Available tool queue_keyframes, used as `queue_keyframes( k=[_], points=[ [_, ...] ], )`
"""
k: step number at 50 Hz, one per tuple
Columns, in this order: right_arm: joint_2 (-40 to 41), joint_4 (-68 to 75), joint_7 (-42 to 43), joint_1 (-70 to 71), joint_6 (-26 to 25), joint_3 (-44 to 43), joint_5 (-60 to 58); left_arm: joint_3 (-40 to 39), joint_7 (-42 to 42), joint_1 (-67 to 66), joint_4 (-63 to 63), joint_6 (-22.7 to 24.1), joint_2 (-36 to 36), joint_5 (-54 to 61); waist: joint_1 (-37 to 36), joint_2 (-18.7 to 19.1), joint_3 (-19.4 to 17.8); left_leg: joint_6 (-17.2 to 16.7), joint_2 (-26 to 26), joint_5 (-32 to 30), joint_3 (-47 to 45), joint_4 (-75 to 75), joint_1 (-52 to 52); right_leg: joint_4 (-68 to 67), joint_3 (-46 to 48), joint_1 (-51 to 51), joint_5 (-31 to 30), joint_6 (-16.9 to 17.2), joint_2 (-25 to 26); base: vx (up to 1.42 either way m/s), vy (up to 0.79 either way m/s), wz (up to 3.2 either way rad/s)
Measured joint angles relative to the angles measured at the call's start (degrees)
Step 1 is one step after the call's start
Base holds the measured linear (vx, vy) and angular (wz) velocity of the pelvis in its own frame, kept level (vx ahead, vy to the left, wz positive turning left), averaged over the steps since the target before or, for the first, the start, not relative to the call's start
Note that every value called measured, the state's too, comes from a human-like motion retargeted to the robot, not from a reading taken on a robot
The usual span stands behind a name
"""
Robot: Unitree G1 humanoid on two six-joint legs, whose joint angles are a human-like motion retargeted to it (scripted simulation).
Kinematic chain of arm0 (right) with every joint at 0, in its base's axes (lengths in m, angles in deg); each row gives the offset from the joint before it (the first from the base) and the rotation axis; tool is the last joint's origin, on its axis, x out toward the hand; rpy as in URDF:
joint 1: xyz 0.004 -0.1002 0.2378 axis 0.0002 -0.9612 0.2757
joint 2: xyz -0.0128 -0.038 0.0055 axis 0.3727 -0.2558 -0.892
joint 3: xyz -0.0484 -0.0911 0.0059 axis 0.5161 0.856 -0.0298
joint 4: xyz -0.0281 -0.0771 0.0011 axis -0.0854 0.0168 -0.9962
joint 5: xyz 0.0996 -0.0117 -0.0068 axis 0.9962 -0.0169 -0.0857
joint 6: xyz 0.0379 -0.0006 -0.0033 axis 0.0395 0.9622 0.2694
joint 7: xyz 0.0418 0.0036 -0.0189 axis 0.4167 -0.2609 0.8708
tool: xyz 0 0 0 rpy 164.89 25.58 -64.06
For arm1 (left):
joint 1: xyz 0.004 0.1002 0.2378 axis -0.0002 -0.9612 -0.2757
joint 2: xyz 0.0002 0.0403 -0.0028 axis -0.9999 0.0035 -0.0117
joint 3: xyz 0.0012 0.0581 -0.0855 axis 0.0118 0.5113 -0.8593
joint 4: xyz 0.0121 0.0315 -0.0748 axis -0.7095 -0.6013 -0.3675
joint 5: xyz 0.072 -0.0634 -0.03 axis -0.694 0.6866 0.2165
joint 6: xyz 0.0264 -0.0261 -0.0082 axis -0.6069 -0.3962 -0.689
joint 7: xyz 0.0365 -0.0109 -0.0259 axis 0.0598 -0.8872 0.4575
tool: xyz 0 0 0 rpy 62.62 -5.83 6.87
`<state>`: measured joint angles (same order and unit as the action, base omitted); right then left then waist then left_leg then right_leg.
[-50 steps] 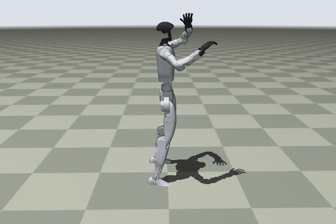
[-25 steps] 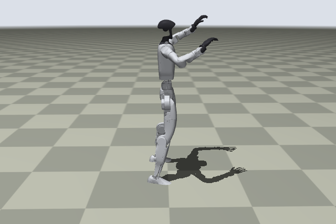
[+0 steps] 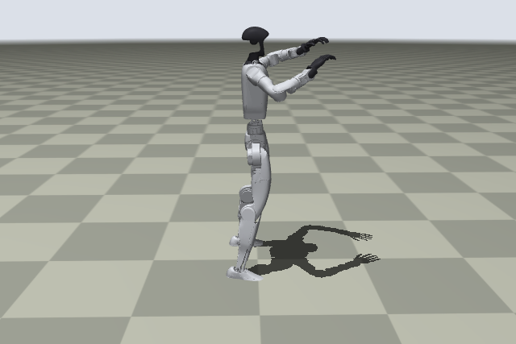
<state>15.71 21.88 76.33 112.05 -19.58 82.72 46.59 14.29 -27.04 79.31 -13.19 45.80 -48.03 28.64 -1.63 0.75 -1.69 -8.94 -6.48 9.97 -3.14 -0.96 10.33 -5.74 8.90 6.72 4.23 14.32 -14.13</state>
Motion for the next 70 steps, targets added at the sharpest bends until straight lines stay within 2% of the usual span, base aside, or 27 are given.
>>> queue_keyframes(
  k=[4, 7, 13, 18, 23, 27, 32, 36, 40, 44, 47, 50, 53, 57, 60, 63, 70],
  points=[
    [0.8, -0.1, -0.8, 0.9, -0.3, 1.5, -0.1, -2.2, 4.5, 5.2, 14.3, 2.0, 4.6, 5.9, 0.6, -0.1, 0.3, 0.1, -0.1, -0.1, -0.6, 0.2, 0.1, 0.1, -0.7, -0.5, -0.1, -0.1, 0.2, 0.0, 0.0, 0.0],
    [1.3, -0.1, -1.4, 1.9, -0.6, 2.5, -0.1, -6.1, 7.4, 10.3, 19.4, 3.8, 9.2, 15.2, 0.8, -0.3, 0.4, 0.3, -0.2, -0.3, -1.2, 0.3, 0.1, 0.0, -1.3, -0.9, -0.2, -0.2, 0.3, 0.01, -0.01, -0.18],
    [2.1, -0.2, -1.7, 3.9, -1.2, 4.0, 0.2, -12.4, 8.5, 16.8, 17.9, 8.1, 17.0, 33.5, 0.8, -0.3, 0.8, 0.7, -0.4, -0.3, -2.2, 0.1, 0.3, -0.2, -2.2, -1.5, -0.2, -0.4, 0.5, 0.0, 0.0, -0.06],
    [3.3, -0.1, -0.9, 4.2, -1.6, 4.3, 0.4, -12.4, 6.0, 13.0, 15.4, 8.7, 18.1, 39.0, 0.5, -0.2, 0.8, 0.9, -0.3, 0.0, -2.5, -0.5, 0.3, -0.5, -2.4, -1.4, 0.0, -0.5, 0.5, 0.0, 0.0, 0.0],
    [3.8, -0.1, -0.4, 3.9, -1.3, 4.3, 0.3, -9.5, 0.9, 2.1, 11.7, 4.7, 13.2, 32.3, 0.1, -0.1, 0.3, 0.6, -0.3, 0.2, -2.3, -0.1, 1.0, -0.7, -2.3, -0.9, 0.1, -0.5, 0.4, 0.0, 0.0, 0.0],
    [2.9, -0.9, -0.9, 2.9, 0.3, 4.2, 0.9, -10.9, -1.6, -7.8, 5.2, 2.3, 7.2, 19.2, 0.2, -0.5, 0.1, 0.6, -0.1, 1.1, -2.1, -2.8, -0.2, -0.9, -1.6, -0.3, 0.5, -0.5, 0.0, 0.0, 0.0, 0.04],
    [-0.4, -2.2, -0.9, 2.1, 1.7, 3.8, 1.0, -15.2, 0.9, -12.3, -4.9, 0.6, -2.0, 1.9, -0.7, -0.3, -0.4, -0.3, -0.4, 0.4, -1.1, -0.5, 0.7, -0.6, -1.1, -0.1, 0.1, -0.3, 0.5, 0.0, 0.0, 0.0],
    [-4.9, -3.5, -2.0, 2.3, 2.9, 5.2, 1.6, -14.1, 2.7, -6.6, -10.4, -1.2, -10.0, -10.3, -1.1, 0.5, -0.4, -0.5, -0.6, 0.4, -0.6, -0.9, 0.1, -0.4, -0.4, 0.0, 0.0, 0.0, 0.5, 0.0, 0.0, 0.0],
    [-9.5, -4.3, -1.7, 2.5, 3.2, 6.2, 1.8, -11.3, 9.2, 4.6, -11.8, -3.7, -14.4, -17.6, -2.3, 1.7, -0.5, -0.9, -0.8, 0.1, -0.1, -0.5, -0.6, -0.2, 0.1, -0.5, -0.4, 0.5, 0.7, 0.0, 0.0, 0.0],
    [-12.0, -4.1, -0.6, 0.5, 3.2, 4.3, 2.0, -7.2, 16.2, 16.8, -12.0, -7.9, -14.2, -22.9, -4.1, 2.4, -0.4, -0.8, -0.8, -0.1, 0.3, -0.6, -1.1, -0.2, 0.5, -0.7, -0.5, 0.7, 0.8, 0.0, 0.0, 0.0],
    [-11.9, -3.6, 0.0, -2.4, 3.2, 1.2, 2.6, -2.4, 18.2, 24.6, -12.4, -10.2, -12.3, -25.5, -5.3, 2.1, -0.6, -0.6, -0.8, -0.2, 0.6, -0.7, -1.3, -0.2, 0.7, -0.7, -0.5, 0.7, 0.7, 0.0, 0.0, 0.0],
    [-10.6, -3.3, -0.1, -5.7, 3.2, -2.2, 3.1, 3.8, 17.0, 30.1, -12.5, -10.5, -9.3, -25.5, -6.1, 1.0, -0.9, -0.3, -0.6, -0.3, 0.9, -0.8, -1.4, -0.4, 1.0, -0.6, -0.4, 0.6, 0.5, 0.0, 0.0, 0.0],
    [-8.7, -3.4, -0.7, -8.0, 3.0, -4.3, 3.3, 9.7, 12.8, 31.3, -11.0, -8.5, -5.8, -21.2, -6.3, -0.6, -1.5, 0.1, -0.2, -0.2, 1.3, -1.3, -1.6, -0.5, 1.4, -0.3, -0.2, 0.5, 0.1, 0.0, 0.0, 0.0],
    [-6.3, -3.4, -1.9, -7.8, 2.4, -4.2, 3.2, 14.1, 4.9, 26.7, -4.9, -4.7, -1.8, -11.7, -5.9, -2.0, -2.2, 0.4, 0.1, -0.3, 1.8, -0.9, -1.3, -0.8, 1.7, -0.1, -0.1, 0.3, -0.3, 0.0, 0.0, 0.0],
    [-4.6, -3.6, -2.1, -6.7, 2.1, -3.3, 3.0, 14.4, 1.1, 21.5, 2.2, -2.2, 0.5, -6.5, -4.9, -2.7, -2.5, 0.5, 0.2, -0.3, 2.0, -0.8, -1.2, -0.9, 1.9, 0.0, 0.0, 0.3, -0.4, 0.0, 0.0, 0.0],
    [-3.2, -3.9, -2.0, -5.4, 2.3, -2.5, 3.0, 10.2, 2.3, 17.2, 10.3, -0.2, 2.4, -3.5, -3.4, -3.5, -2.4, 0.6, 0.5, 0.6, 1.6, -3.7, -2.8, -1.1, 2.0, 0.0, 0.2, 0.2, -0.9, 0.0, 0.0, 0.0],
    [-1.9, -3.7, -2.4, -1.5, 1.1, -0.1, 1.8, -8.1, 10.4, 15.1, 20.9, 2.3, 9.8, 9.3, -2.0, -3.4, -2.1, 1.1, 0.2, 0.1, 0.5, -2.6, -2.0, -1.3, 0.7, -0.8, 0.0, -0.2, -0.5, 0.0, 0.0, -0.09]
  ],
)
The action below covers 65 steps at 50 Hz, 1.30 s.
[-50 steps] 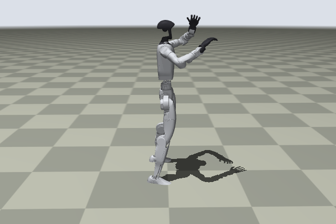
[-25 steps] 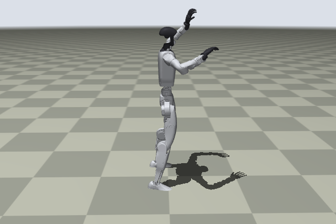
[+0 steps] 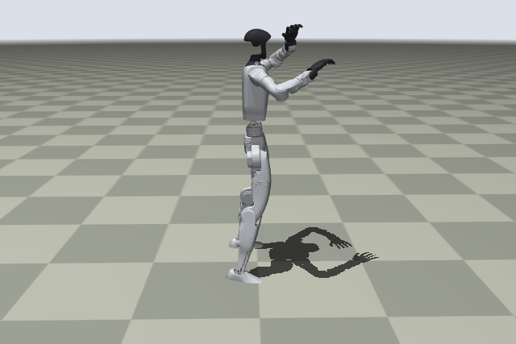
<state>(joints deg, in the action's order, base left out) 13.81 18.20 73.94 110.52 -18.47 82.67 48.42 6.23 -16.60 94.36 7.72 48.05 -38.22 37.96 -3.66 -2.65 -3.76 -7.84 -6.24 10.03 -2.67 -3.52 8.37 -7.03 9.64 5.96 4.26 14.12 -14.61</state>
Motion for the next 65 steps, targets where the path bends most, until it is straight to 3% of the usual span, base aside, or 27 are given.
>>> queue_keyframes(
  k=[8, 15, 20, 25, 35, 42, 52, 60, 65],
  points=[
    [0.5, 0.6, 0.2, 4.0, -1.6, 2.6, -0.1, -5.2, 0.5, 3.2, -3.1, 2.8, 6.4, 18.1, -0.2, 0.8, 0.5, 0.3, -0.5, -0.1, -1.1, 1.1, 1.1, -0.3, -1.4, -0.7, 0.0, -0.2, 0.7, 0.01, 0.0, -0.08],
    [1.7, 1.1, 2.2, 4.6, -3.1, 3.5, 0.4, 3.3, -5.9, -8.0, -1.8, 1.3, 1.1, 24.3, 0.6, 1.2, -0.3, -0.3, -0.5, -0.2, -1.0, 2.4, 2.2, -0.5, -1.4, -0.2, 0.1, -0.3, 0.7, 0.0, 0.0, 0.0],
    [-0.5, 0.5, 3.1, 4.9, -1.4, 4.5, 1.6, 15.7, -10.9, -10.1, -7.8, -1.6, -9.6, 3.8, 2.3, 1.4, -0.8, -1.1, -0.5, 0.1, -0.3, 2.1, 1.9, -0.2, -0.7, 0.3, 0.1, 0.2, 0.6, 0.0, 0.0, 0.0],
    [-4.8, -0.3, 3.1, 3.2, 1.0, 3.7, 2.1, 22.5, -8.2, -4.2, -21.9, -4.4, -18.0, -22.7, 3.0, 1.4, -0.4, -1.3, -0.3, 0.9, 0.0, -0.8, 0.0, 0.0, 0.2, 0.5, 0.1, 0.6, 0.2, 0.0, 0.0, 0.0],
    [-9.4, 0.0, 3.1, -0.8, 1.8, -0.7, 1.6, 20.2, 1.1, 15.3, -48.2, -12.2, -18.6, -32.5, 0.7, 2.6, 0.7, -1.5, -1.0, 0.5, 0.4, 1.1, 0.7, 0.3, 0.2, 0.3, 0.0, 0.8, 1.0, 0.0, 0.0, 0.0],
    [-8.1, 0.6, 1.1, -1.8, 1.8, -1.6, 1.4, 27.3, -4.8, 23.3, -57.8, -13.4, -12.7, -34.3, -0.2, 2.1, 1.4, -1.1, -0.9, 0.5, 0.3, 1.6, 1.6, 0.3, 0.2, 0.9, 0.3, 0.8, 1.0, 0.0, 0.0, 0.0],
    [-2.2, 0.8, -2.6, 0.3, 2.6, 2.2, 2.6, 27.5, -18.5, 6.2, -41.6, -5.2, -7.6, -30.8, 1.9, 1.0, 3.1, -0.7, -0.3, 1.2, 0.2, -0.8, 0.3, 0.5, 0.4, 1.2, 0.7, 0.5, 0.3, 0.0, 0.0, 0.0],
    [0.1, 0.4, -1.0, 5.6, 1.9, 6.9, 2.6, 20.1, -8.9, 8.0, -18.3, -2.3, -1.3, -18.6, 3.2, 1.4, 3.9, -1.0, -0.6, 0.1, -0.2, 1.9, 1.3, 1.2, -0.6, 0.4, 0.0, 0.4, 0.8, 0.0, 0.0, 0.0],
    [1.7, 1.5, -0.2, 7.0, 0.8, 7.0, 2.6, 11.8, -3.0, 12.8, -13.3, -1.3, 4.2, -4.8, 3.4, 1.5, 4.3, -0.7, -0.7, -0.2, -0.8, 2.1, 1.2, 1.2, -1.2, -0.2, -0.2, 0.2, 1.0, 0.0, 0.0, 0.0]
  ],
)
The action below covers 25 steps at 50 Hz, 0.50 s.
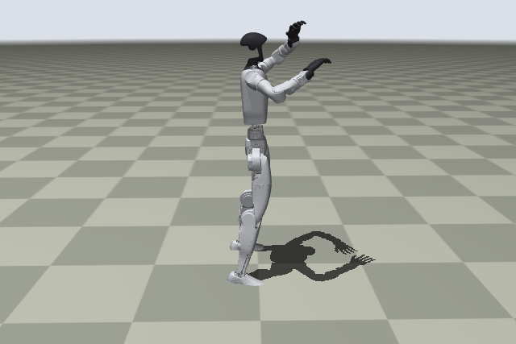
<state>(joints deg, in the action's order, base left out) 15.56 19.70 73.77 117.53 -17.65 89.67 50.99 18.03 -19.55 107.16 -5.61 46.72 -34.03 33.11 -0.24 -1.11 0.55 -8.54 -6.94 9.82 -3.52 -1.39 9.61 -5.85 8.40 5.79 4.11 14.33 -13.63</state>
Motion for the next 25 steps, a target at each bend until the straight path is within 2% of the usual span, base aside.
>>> queue_keyframes(
  k=[7, 10, 13, 18, 20, 22, 25],
  points=[
    [2.0, 1.1, 0.8, -1.4, -1.1, -1.5, -0.3, -8.4, 2.1, -2.0, -0.5, 2.2, 4.8, 15.1, -0.5, 0.2, 0.6, 0.5, 0.0, -0.1, -0.3, 0.0, 0.1, -0.3, -0.3, -0.3, 0.2, -0.2, 0.1, 0.0, 0.0, 0.0],
    [2.1, 1.0, 1.2, -2.5, -1.2, -2.1, -0.3, -9.1, 1.2, -6.4, -0.6, 1.6, 4.1, 15.3, -0.9, 0.4, 0.8, 0.6, 0.0, 0.0, -0.1, 0.0, 0.2, -0.4, -0.2, -0.1, 0.3, -0.2, 0.0, 0.0, 0.0, 0.0],
    [1.1, 0.5, 1.5, -3.6, -0.1, -2.0, 0.2, -5.8, -0.2, -11.7, -0.3, -0.1, 0.5, 4.7, -0.8, 0.6, 1.2, 0.7, 0.3, 1.2, -0.2, -3.3, -1.3, -0.7, 0.3, 0.3, 0.8, -0.1, -0.6, 0.0, 0.0, 0.06],
    [-0.8, 0.1, 1.1, -3.8, 1.1, -2.2, 0.0, 7.8, -6.8, -14.8, -2.1, -2.1, -7.8, -23.3, -0.9, 1.3, 0.9, -0.2, 0.1, 0.7, 1.1, -0.7, 0.0, -0.3, 0.9, 1.0, 0.6, 0.3, -0.2, 0.0, 0.0, 0.0],
    [-1.4, -0.2, 0.9, -4.3, 1.4, -2.8, 0.0, 11.9, -9.2, -16.0, -5.0, -2.4, -10.7, -30.0, -0.8, 1.2, 0.9, -0.4, 0.1, 0.7, 1.4, -0.8, -0.1, -0.2, 1.2, 1.2, 0.6, 0.4, -0.2, 0.0, 0.0, 0.09],
    [-1.7, -0.7, 1.1, -5.2, 1.9, -3.7, 0.6, 12.3, -9.7, -18.3, -10.0, -2.8, -13.2, -31.1, -0.4, 0.6, 0.8, -0.2, 0.3, 1.5, 1.3, -3.7, -1.6, -0.3, 1.7, 1.4, 0.9, 0.4, -0.7, -0.01, 0.0, 0.2],
    [-2.1, -1.1, 2.1, -6.4, 1.8, -5.1, 0.7, 7.1, -7.7, -21.6, -19.3, -3.7, -15.7, -26.7, -0.8, 0.3, 0.4, -0.7, 0.0, 0.9, 1.9, -1.4, -0.7, -0.3, 1.8, 1.3, 0.7, 0.2, -0.2, 0.0, 0.0, 0.0]
  ],
)
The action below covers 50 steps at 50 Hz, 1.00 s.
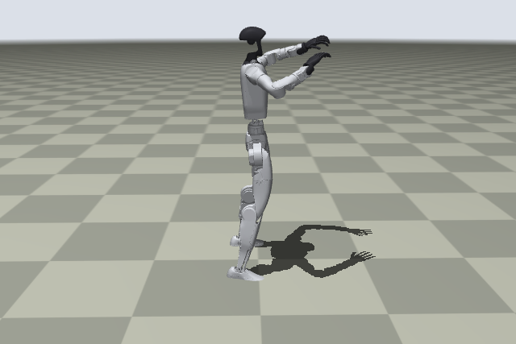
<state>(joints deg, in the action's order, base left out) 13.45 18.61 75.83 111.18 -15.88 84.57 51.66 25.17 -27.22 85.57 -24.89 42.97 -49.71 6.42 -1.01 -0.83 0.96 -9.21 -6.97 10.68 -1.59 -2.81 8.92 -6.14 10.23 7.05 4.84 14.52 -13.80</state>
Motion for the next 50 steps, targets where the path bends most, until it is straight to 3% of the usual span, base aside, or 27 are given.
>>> queue_keyframes(
  k=[6, 15, 20, 25, 28, 32, 36, 43, 50],
  points=[
    [-3.8, -1.1, -1.1, -0.9, 0.8, 0.0, 0.4, -11.6, 5.7, 3.4, -13.4, -3.5, -3.5, 0.9, -0.4, 0.9, 0.0, 0.1, -0.1, -0.1, -0.2, -1.1, -0.6, 0.0, 0.4, 0.3, 0.2, -0.1, -0.1, 0.0, 0.0, 0.0],
    [-5.4, -1.0, 0.5, -4.1, 1.0, -4.4, 0.1, -8.3, 12.3, 15.9, -17.4, -7.2, -5.6, -2.4, -1.5, 1.9, 0.6, 0.3, 0.1, 0.3, -0.2, -2.1, -0.9, -0.2, 0.7, 0.4, 0.5, 0.0, -0.3, 0.0, 0.0, 0.0],
    [-3.7, -0.9, 0.4, -7.4, 0.2, -7.9, -0.2, -7.5, 10.1, 11.0, -12.6, -6.1, -2.9, 0.5, -2.5, 0.8, -0.2, 0.6, 0.4, -0.5, 0.8, 0.6, 0.6, -0.5, 0.8, 0.7, 0.4, 0.0, -0.4, 0.0, 0.0, 0.0],
    [-2.2, -0.6, -0.3, -8.3, -0.5, -6.5, 0.3, -9.5, 2.0, -2.7, -3.1, -2.5, 4.8, 8.1, -3.2, 0.4, -0.8, 1.3, 1.0, -0.6, 1.6, 0.6, 1.0, -1.4, 1.3, 1.1, 0.8, -0.3, -1.2, 0.0, 0.0, 0.0],
    [-1.0, -0.5, -1.4, -7.7, -0.4, -4.6, 0.5, -8.4, -1.2, -4.4, 5.1, -0.8, 9.3, 9.0, -2.7, 0.1, -1.0, 1.5, 1.5, 0.1, 1.6, -2.0, -0.3, -2.0, 1.7, 1.2, 1.2, -0.4, -1.8, 0.0, 0.0, 0.0],
    [0.7, -0.3, -2.1, -6.2, -0.5, -2.7, 0.2, -10.2, 2.2, -0.4, 16.2, 0.4, 14.0, 12.9, -2.0, -0.3, -1.1, 1.5, 1.7, 0.4, 1.6, -3.2, -1.1, -2.5, 1.6, 0.7, 1.3, -0.6, -2.0, 0.0, 0.0, 0.0],
    [1.9, 0.1, -2.0, -3.9, -1.5, -1.5, -0.2, -15.5, 7.9, 6.7, 22.3, 1.3, 17.9, 24.1, -2.0, -0.2, -1.6, 1.7, 1.3, -0.8, 1.4, 0.0, 0.5, -2.5, 0.7, 0.2, 0.9, -0.9, -1.5, 0.0, -0.01, -0.16],
    [3.0, 0.7, -2.0, -0.7, -3.0, -0.1, -0.6, -20.7, 11.8, 15.3, 21.2, 4.3, 23.0, 43.3, -2.1, 0.0, -1.6, 1.8, 1.1, -1.1, 0.1, 0.4, 0.9, -2.2, -0.5, -0.5, 0.6, -1.0, -1.1, 0.0, 0.0, -0.11],
    [4.7, 1.3, -1.2, 0.4, -3.8, 0.2, -0.8, -21.0, 7.9, 8.0, 20.2, 4.7, 22.9, 49.7, -2.2, 0.2, -2.0, 1.9, 1.0, -1.0, -0.6, 0.7, 1.4, -2.1, -1.2, -0.4, 0.6, -1.1, -1.0, 0.0, 0.0, 0.0]
  ],
)
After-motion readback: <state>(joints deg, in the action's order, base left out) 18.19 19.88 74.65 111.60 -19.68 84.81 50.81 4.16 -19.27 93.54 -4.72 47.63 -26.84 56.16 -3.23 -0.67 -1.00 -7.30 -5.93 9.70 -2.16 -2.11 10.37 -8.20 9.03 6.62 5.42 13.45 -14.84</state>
